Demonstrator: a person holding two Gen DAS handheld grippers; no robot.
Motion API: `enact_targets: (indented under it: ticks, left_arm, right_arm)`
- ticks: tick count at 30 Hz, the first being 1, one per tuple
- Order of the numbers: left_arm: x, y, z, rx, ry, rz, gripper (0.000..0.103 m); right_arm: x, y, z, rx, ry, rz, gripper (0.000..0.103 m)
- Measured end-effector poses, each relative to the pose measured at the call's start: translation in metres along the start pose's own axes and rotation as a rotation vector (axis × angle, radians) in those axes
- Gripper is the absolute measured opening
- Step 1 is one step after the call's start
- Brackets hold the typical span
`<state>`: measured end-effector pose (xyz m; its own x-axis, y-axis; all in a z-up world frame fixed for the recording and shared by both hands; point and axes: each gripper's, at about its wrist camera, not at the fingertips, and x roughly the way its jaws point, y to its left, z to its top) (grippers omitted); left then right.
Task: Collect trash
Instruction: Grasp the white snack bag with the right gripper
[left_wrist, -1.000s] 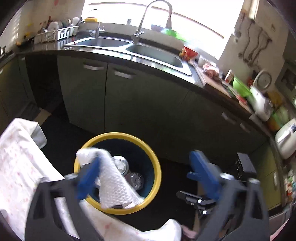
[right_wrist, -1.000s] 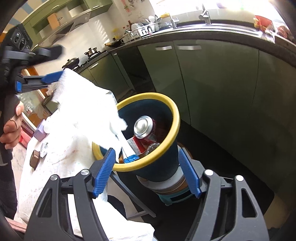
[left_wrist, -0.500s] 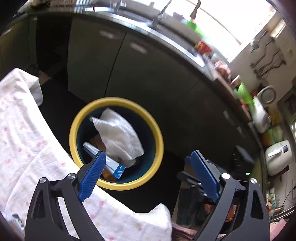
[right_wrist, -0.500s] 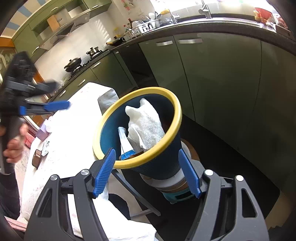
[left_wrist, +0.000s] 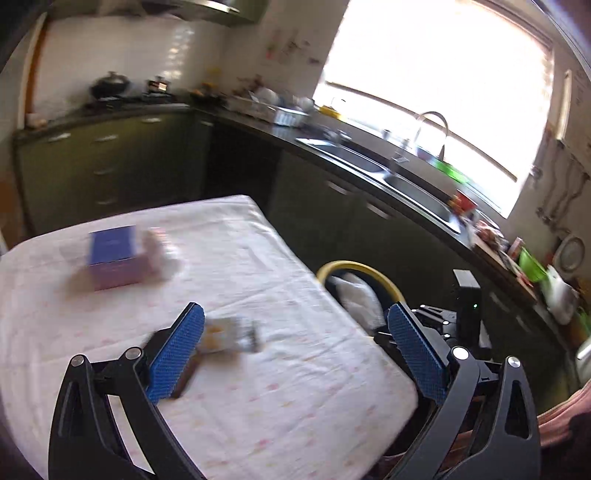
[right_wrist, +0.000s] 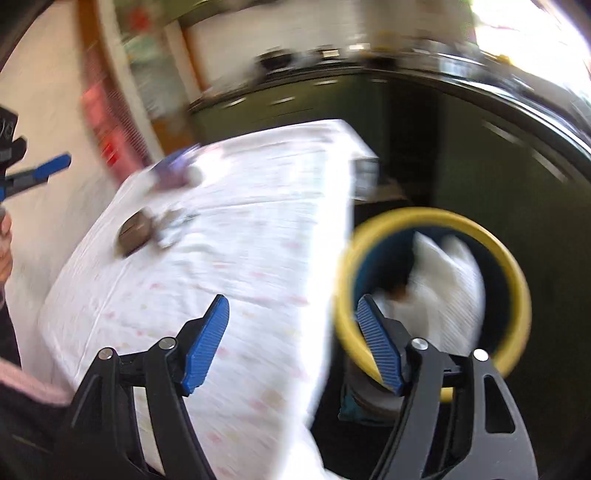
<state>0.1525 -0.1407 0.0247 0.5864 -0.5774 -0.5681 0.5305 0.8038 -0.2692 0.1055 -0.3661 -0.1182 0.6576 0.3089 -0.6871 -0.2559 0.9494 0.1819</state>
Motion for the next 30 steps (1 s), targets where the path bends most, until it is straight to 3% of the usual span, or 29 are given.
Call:
enact_targets:
  ticks: [6,13,19,26,30]
  left_arm:
    - [-0.047,0.053,-0.041,-0.073,-0.052,0.08,0.098]
    - [-0.064,0.079,-0.073,-0.13,-0.068,0.105,0.098]
    - [-0.071,0.089,-0.085,-0.146,-0.074,0.093,0.098]
    - [-0.065,0.094,-0.09,-0.163,-0.064,0.081,0.098]
    - [-0.061,0.092,-0.092,-0.161,-0.056,0.075,0.098]
  right_arm:
    - [0.054,0.08,0.039,-0.317,0.08,0.129,0.07]
    - [0.11,0.141,0.076,-0.558,0.157,0.168,0.071]
    - [0.14,0.141,0.085,-0.625,0.243,0.166,0.071]
    - [0.154,0.147,0.09,-0.633,0.286,0.191,0.069]
    - [0.158,0.149,0.089,-0.622,0.307,0.206,0.052]
